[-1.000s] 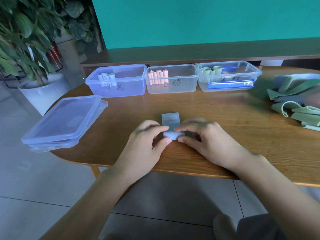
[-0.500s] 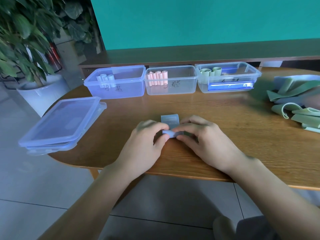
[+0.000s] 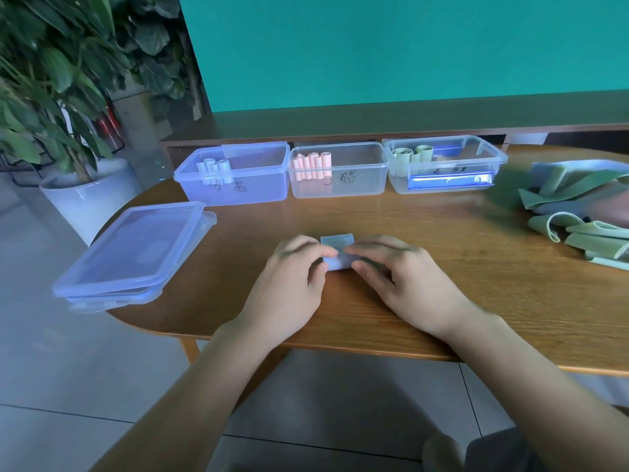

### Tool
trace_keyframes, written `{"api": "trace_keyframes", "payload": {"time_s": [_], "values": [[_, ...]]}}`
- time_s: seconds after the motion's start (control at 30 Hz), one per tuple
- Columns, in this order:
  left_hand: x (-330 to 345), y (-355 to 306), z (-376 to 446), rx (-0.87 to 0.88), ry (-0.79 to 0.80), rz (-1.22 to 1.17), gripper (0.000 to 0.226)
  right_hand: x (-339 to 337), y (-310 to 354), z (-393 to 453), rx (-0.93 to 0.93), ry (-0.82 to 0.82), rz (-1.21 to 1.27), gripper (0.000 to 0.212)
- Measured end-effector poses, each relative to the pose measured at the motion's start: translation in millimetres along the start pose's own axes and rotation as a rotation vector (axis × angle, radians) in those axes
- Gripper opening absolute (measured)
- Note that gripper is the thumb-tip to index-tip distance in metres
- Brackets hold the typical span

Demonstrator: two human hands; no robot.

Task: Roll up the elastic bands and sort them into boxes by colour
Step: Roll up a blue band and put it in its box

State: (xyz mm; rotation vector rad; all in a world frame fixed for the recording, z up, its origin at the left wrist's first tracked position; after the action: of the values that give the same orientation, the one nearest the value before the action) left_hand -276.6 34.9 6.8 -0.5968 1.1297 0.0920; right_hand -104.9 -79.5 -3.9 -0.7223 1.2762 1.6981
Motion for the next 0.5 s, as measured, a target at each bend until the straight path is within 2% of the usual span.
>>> {"api": "trace_keyframes", "payload": {"time_s": [0.23, 0.37, 0.5], "values": [[3.1, 1.4, 9.2, -0.004, -0.019, 0.009, 0.027, 1.0, -4.2, 5.1, 0.076, 0.038, -0.008, 0.031], [3.9, 0.2, 7.1, 0.058, -0.059, 0.067, 0.023, 1.4, -6.3, 8.3, 0.051, 0.059, -0.021, 0.033], [7.8, 1.7, 11.9, 0.02, -0.061, 0.09, 0.026, 1.1, -4.9, 9.0, 0.034, 0.032, -0.041, 0.029]]}}
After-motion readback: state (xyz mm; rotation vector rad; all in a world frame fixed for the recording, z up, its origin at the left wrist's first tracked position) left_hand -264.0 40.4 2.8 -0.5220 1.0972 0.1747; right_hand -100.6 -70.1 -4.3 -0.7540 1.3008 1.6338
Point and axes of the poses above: each hand's wrist, its own z-axis towards the middle knuckle, its own x-axis out of the palm, y = z × x, the point moved 1 cm from there along z, towards the middle knuckle, and after that the axes turned 14 degrees about y, right-handed, at the moved point
